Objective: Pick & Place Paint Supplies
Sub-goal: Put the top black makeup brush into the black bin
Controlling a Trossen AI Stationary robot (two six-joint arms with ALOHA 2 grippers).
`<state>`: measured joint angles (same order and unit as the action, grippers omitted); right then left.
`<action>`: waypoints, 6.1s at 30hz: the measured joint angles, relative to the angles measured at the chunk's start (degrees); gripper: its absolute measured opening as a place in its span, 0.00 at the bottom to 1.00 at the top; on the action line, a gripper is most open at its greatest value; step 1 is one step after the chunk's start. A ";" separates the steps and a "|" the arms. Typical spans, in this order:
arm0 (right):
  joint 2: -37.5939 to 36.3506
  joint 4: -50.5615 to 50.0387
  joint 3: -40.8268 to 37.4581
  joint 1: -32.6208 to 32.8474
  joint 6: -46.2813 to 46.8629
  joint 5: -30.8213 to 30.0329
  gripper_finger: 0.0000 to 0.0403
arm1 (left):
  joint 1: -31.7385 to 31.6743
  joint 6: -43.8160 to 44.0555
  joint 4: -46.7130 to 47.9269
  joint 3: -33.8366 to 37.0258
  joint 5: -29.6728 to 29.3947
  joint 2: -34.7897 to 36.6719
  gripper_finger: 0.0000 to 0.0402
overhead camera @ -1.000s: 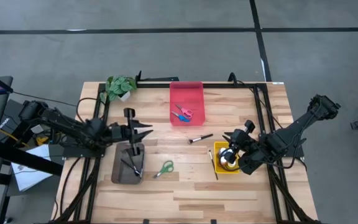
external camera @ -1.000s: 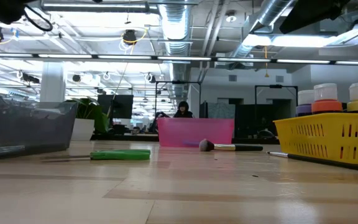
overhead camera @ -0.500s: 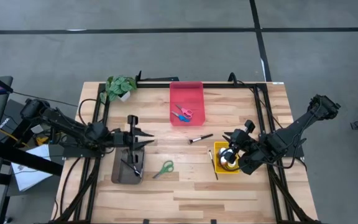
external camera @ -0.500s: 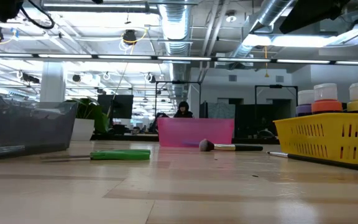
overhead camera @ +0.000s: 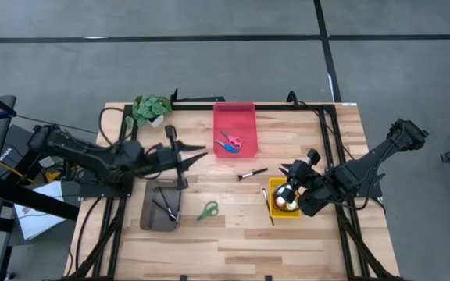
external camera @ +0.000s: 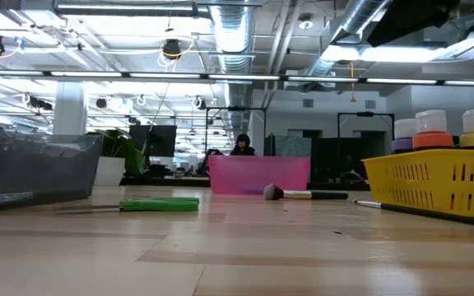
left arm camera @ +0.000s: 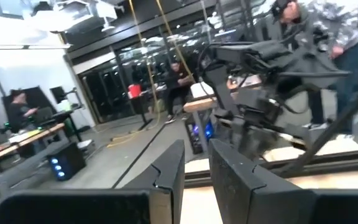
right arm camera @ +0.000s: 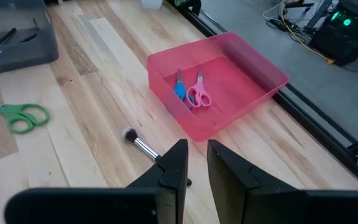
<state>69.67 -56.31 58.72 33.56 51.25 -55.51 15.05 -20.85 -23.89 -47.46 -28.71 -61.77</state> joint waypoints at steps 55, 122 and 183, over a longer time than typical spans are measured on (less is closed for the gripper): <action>0.00 -0.72 -0.02 0.13 -0.66 1.53 0.14 | -13.08 25.42 17.99 -22.08 12.58 -56.10 0.48; 0.00 -0.63 0.02 0.15 -0.66 1.68 0.14 | -12.83 30.15 8.58 -13.55 15.43 -56.03 0.01; 0.00 -1.01 0.02 0.92 -0.66 2.70 0.14 | 22.06 86.01 57.49 3.28 -7.34 -5.10 0.00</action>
<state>69.67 -57.32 58.74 34.48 50.59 -52.80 37.11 65.16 33.60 -44.18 -36.05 -66.87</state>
